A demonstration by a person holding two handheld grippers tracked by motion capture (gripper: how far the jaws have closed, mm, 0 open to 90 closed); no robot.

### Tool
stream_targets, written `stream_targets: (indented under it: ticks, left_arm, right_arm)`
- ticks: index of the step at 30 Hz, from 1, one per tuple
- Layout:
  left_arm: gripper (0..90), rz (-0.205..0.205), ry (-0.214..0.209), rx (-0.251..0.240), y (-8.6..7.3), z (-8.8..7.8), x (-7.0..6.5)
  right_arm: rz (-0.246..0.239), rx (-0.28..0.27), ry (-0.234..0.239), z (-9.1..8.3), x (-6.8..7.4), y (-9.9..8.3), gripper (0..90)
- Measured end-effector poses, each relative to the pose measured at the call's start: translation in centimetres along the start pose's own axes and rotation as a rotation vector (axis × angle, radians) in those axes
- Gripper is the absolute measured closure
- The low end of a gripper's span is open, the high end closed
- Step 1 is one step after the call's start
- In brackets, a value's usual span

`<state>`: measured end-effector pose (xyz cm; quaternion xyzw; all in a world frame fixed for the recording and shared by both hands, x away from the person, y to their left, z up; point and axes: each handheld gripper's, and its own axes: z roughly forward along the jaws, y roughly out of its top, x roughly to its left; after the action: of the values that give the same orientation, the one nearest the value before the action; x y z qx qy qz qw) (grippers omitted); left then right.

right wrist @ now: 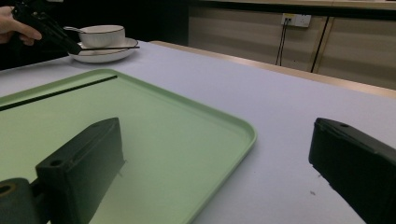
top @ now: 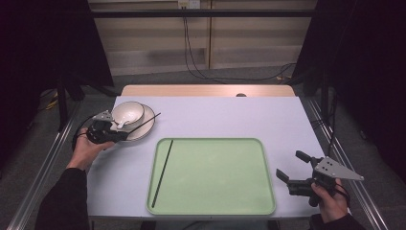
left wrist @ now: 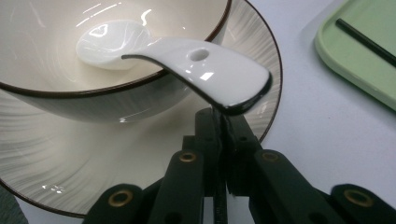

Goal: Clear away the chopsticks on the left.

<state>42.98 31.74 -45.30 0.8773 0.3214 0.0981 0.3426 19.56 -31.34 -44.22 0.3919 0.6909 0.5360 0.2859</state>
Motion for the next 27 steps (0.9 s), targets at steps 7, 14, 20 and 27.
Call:
stream_targets:
  ticks: [7,14,20,27]
  left_arm:
    - [85.9,-0.039,-0.009,-0.017,-0.1,-0.5,-0.1]
    - [85.9,-0.056,-0.026,-0.056,-0.4,-1.0,-0.8]
    - [86.0,-0.071,-0.019,-0.09,-0.3,-2.2,-1.3]
    - [86.1,-0.083,0.003,-0.115,-0.7,-3.3,-2.5]
  right_arm:
    - [0.002,0.001,0.002,0.0,0.0,0.0,2.6]
    - [0.005,-0.003,0.003,0.0,0.1,0.0,2.7]
    - [0.006,-0.003,0.005,0.1,0.0,0.1,2.7]
    - [0.012,-0.003,0.009,0.1,0.1,0.1,2.7]
